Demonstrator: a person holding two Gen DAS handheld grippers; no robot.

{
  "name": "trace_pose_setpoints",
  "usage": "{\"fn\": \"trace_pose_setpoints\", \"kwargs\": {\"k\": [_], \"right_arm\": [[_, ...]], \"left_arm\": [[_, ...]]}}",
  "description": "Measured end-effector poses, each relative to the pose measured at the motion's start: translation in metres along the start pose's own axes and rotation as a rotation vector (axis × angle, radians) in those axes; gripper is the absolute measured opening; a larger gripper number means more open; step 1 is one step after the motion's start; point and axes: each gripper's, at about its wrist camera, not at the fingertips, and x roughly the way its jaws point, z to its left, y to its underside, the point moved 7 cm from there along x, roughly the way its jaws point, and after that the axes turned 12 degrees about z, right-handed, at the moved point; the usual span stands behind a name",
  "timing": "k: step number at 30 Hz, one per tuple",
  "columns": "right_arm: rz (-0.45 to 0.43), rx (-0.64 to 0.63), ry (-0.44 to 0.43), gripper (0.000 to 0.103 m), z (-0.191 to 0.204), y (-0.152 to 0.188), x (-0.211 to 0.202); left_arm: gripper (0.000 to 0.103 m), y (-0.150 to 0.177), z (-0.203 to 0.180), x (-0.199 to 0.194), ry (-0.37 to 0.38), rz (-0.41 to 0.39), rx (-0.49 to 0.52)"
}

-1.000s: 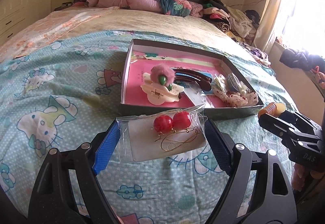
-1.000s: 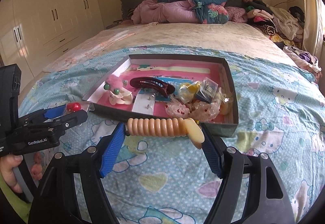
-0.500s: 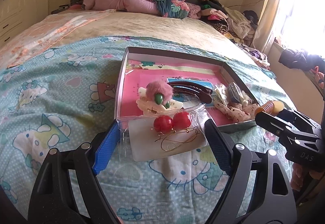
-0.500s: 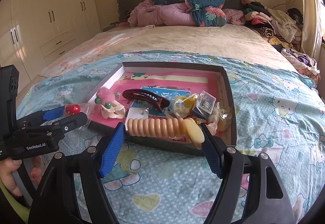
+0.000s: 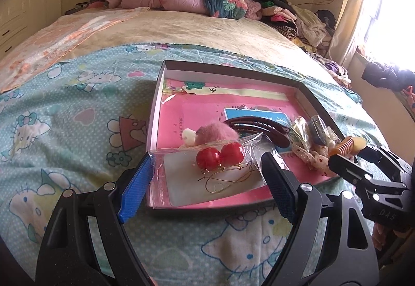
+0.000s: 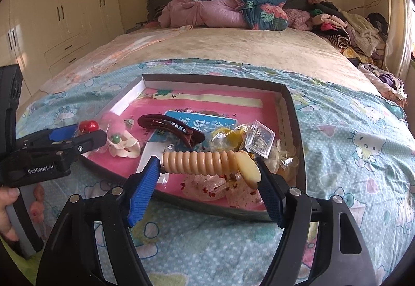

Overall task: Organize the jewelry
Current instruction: 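Carry earring card and bead bracelet into the box and open both tools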

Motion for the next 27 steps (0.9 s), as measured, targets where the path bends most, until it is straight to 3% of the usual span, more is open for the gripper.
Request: {"fn": "trace_pose_setpoints", "kwargs": {"k": [12, 27], "right_arm": [[0.033, -0.061, -0.023, 0.071, 0.023, -0.009, 0.026], [0.065, -0.085, -0.06, 0.075, 0.047, -0.007, 0.04]], "left_arm": [[0.074, -0.027, 0.005, 0.013, -0.019, -0.003, 0.004], [0.074, -0.03, 0.007, 0.022, -0.02, 0.015, 0.01]]}}
